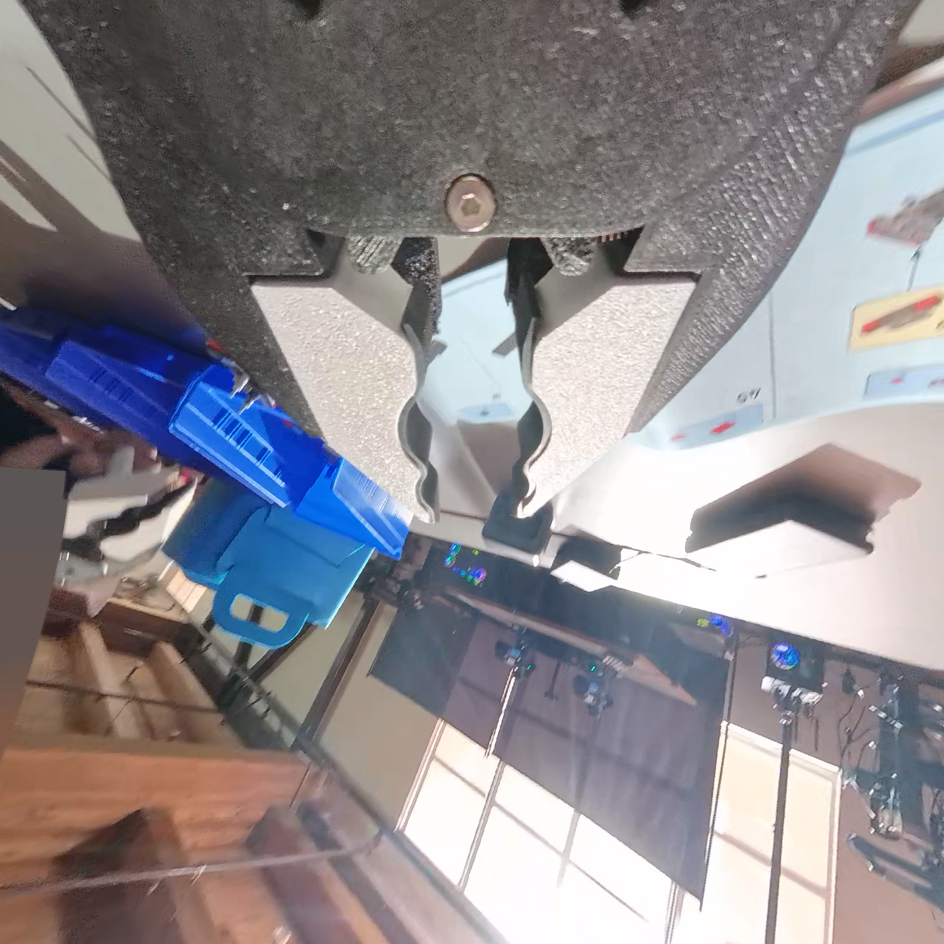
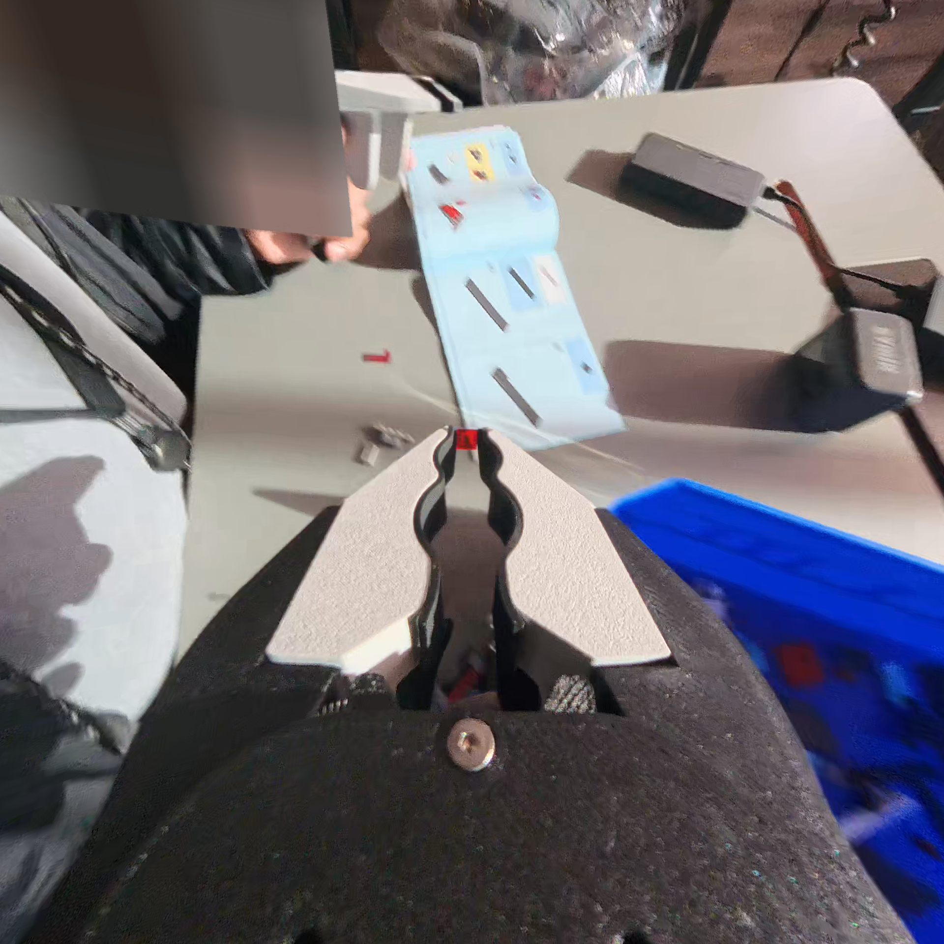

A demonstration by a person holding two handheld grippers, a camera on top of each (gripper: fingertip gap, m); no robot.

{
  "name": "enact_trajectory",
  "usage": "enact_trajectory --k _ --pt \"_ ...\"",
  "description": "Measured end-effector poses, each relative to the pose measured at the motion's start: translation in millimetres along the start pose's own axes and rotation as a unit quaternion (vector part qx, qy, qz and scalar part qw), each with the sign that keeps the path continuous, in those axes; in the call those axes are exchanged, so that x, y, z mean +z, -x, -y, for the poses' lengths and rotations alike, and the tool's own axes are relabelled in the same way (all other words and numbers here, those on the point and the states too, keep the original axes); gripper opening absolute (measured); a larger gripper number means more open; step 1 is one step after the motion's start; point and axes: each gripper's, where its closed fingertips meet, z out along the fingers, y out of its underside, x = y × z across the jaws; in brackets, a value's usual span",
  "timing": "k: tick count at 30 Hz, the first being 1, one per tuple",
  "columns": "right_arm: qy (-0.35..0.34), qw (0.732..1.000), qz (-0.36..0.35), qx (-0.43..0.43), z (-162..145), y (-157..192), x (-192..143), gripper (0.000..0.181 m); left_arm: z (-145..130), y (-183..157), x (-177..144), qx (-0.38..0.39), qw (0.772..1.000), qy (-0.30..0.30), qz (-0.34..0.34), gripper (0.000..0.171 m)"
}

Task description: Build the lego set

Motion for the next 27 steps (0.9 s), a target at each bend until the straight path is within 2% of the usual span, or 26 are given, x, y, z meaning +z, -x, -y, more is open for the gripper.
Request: enact_trajectory --k 5,10,14,18,22,27 --pt "-0.036 0.998 -0.009 0.051 -4 57 81 0.011 21 -8 16 0.008 0.999 -0.038 -0.028 0.029" --pt "-0.016 0.994 -0.042 0.101 -30 82 141 0.011 19 -7 3 -0.025 0.997 -0.061 -0.046 0.027" --pt "0.0 0.991 -0.072 0.109 -38 84 159 0.011 27 10 -19 0.004 0.997 -0.081 -0.011 0.021" --pt "0.026 0.991 -0.085 0.103 -49 84 170 0.011 37 29 -40 -0.004 0.995 -0.103 0.007 0.016" --pt "0.035 0.99 -0.096 0.099 -50 82 172 0.011 54 42 -57 0.011 0.991 -0.132 0.019 0.009" --pt "0.046 0.989 -0.098 0.102 -53 80 175 0.011 69 56 -73 -0.01 0.986 -0.167 0.019 0.007"
